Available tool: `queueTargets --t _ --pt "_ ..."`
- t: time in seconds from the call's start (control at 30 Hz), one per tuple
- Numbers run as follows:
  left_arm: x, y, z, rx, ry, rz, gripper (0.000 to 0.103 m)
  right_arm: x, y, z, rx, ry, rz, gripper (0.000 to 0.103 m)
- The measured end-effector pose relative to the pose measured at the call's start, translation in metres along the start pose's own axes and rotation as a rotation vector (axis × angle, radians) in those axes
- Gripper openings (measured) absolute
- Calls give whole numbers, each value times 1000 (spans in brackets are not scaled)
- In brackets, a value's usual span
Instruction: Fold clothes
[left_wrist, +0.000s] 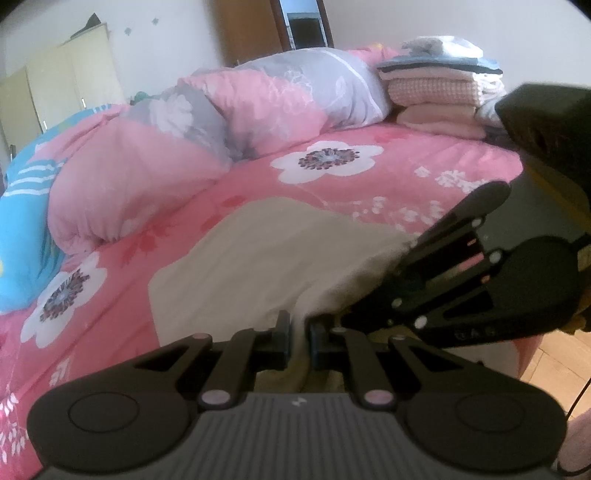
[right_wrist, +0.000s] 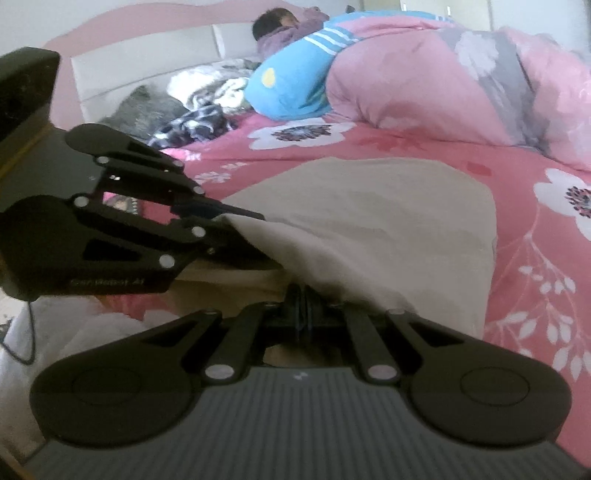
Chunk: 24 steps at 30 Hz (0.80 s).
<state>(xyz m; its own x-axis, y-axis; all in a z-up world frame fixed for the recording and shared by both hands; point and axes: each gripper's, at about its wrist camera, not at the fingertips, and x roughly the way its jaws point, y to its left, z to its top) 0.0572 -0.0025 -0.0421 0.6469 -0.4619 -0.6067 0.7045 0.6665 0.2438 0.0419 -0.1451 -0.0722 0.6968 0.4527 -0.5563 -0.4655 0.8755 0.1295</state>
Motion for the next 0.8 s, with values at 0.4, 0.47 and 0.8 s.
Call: queueTargets --t 0.4,0.47,0.8 --pt "0 -4 -7 13 -13 10 11 -37 23 -14 -188 -74 -118 18" --pt "0 -3 -7 7 -15 8 11 -41 30 -17 -254 -95 -148 22" --pt "0 2 -6 -27 -18 -3 11 -44 45 -25 -455 -149 -245 25"
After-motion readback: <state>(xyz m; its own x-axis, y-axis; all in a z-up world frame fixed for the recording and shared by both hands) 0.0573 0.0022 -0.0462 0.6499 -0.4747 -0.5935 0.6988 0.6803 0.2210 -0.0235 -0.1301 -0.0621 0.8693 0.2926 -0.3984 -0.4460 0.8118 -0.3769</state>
